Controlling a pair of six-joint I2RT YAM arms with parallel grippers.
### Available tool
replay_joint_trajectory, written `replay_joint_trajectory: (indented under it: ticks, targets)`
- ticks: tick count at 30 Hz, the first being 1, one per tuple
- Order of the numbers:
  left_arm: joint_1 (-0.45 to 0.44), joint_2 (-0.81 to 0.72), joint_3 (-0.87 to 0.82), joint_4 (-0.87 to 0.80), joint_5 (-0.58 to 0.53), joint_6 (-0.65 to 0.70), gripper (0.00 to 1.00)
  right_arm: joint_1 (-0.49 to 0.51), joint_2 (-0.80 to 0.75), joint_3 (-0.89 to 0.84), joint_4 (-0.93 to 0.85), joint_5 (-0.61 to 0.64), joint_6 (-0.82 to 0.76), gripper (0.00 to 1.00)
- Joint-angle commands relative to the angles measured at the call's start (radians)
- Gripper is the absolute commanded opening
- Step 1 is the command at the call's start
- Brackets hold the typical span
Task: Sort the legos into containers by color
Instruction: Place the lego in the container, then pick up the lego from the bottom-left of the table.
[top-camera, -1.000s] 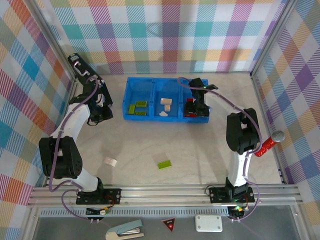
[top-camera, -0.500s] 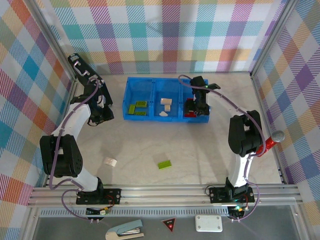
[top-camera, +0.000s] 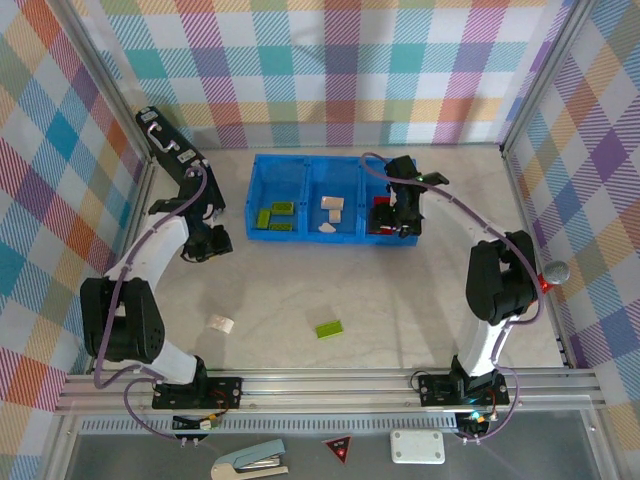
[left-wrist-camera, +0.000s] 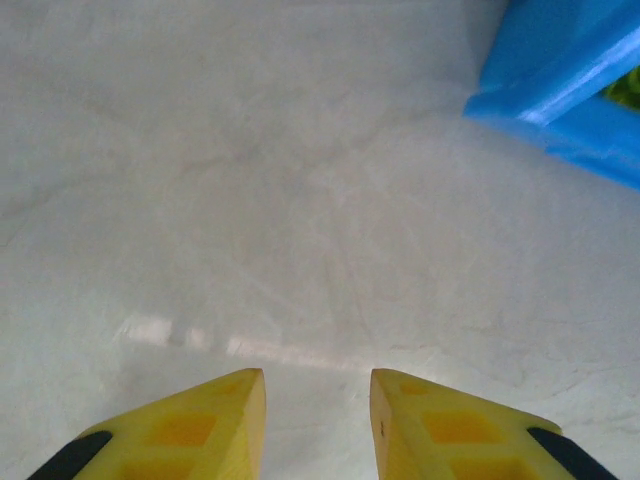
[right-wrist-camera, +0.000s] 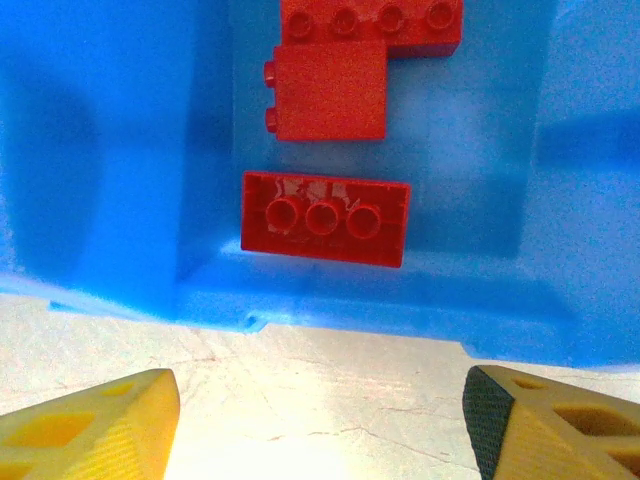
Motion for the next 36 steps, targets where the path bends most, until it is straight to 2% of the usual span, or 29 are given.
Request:
replay_joint_trajectory:
  ticks: [1,9,19,30,36]
  targets:
    - [-0.026,-0.086,-0.048,-0.077,-0.06,-0.074,0.33,-0.004,-0.044,-0.019,0.027,-0.056,-0.037,0.76]
    - [-0.064,-0.246,-0.19,-0.133,-0.133,-0.259,0.37,-0.004,-0.098,-0.072,0.076,-0.104,-0.078,0.75]
    - [-0.107,-0.384,-0.369,-0.128,-0.154,-0.5,0.44,-0.003,-0.135,-0.117,0.125,-0.165,-0.098,0.76]
    - [-0.167,-0.407,-0.487,-0.088,-0.137,-0.611,0.58,-0.004,-0.157,-0.143,0.152,-0.196,-0.097,0.76]
    - [-0.171,-0.404,-0.535,-0.037,-0.119,-0.63,0.6,-0.004,-0.18,-0.157,0.161,-0.22,-0.092,0.76]
